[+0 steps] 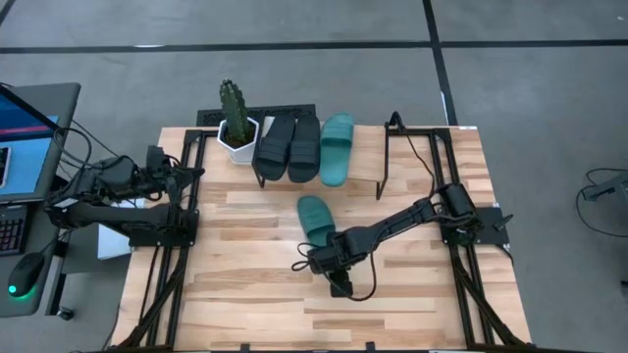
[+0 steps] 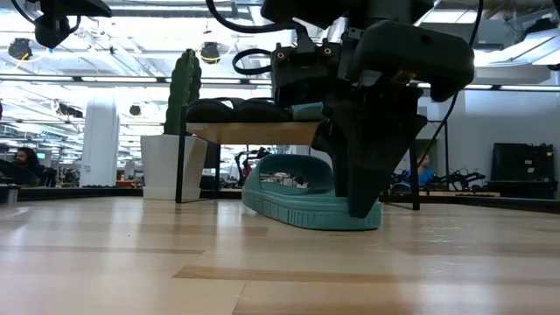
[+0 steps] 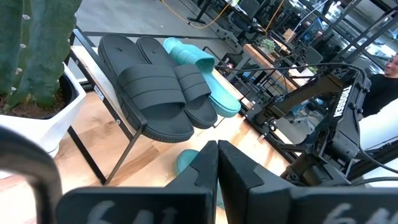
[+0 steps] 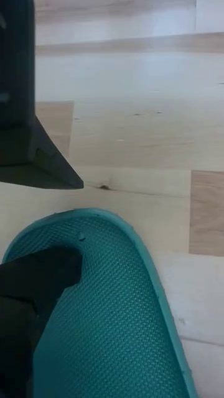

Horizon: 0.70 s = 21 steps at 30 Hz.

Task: Pick and place slides into the shelf
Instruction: Put the blue slides on the shelf

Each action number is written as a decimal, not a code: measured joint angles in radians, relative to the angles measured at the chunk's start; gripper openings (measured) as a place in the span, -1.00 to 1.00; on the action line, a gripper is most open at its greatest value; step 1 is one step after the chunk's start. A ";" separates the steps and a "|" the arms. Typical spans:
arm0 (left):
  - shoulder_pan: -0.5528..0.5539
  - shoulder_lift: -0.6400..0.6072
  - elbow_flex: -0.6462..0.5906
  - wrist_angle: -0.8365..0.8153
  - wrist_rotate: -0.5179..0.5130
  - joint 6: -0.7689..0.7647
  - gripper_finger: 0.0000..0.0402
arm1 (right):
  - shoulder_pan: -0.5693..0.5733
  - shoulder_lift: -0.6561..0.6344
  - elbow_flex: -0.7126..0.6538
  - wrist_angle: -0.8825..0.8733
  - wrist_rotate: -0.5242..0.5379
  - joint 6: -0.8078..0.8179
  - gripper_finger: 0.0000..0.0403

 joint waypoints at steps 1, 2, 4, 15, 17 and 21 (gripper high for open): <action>0.000 0.000 0.000 0.000 0.000 0.000 -1.00 | 0.000 0.000 -0.002 0.005 0.012 0.000 -0.23; 0.000 0.000 0.000 0.000 0.000 0.000 -1.00 | 0.000 0.000 -0.003 0.010 0.024 0.001 -0.23; 0.000 0.000 0.000 0.000 0.000 0.000 -1.00 | 0.002 0.000 -0.006 0.021 0.048 0.002 -0.25; 0.000 0.000 0.000 0.000 0.000 0.000 -1.00 | -0.021 0.010 -0.020 0.045 0.099 0.016 -0.61; 0.000 0.000 0.000 0.000 0.000 0.000 -1.00 | -0.021 0.010 -0.022 0.048 0.105 0.021 -0.82; 0.000 0.000 0.000 0.000 0.000 0.000 -1.00 | -0.011 0.010 -0.021 0.045 0.133 0.036 -0.92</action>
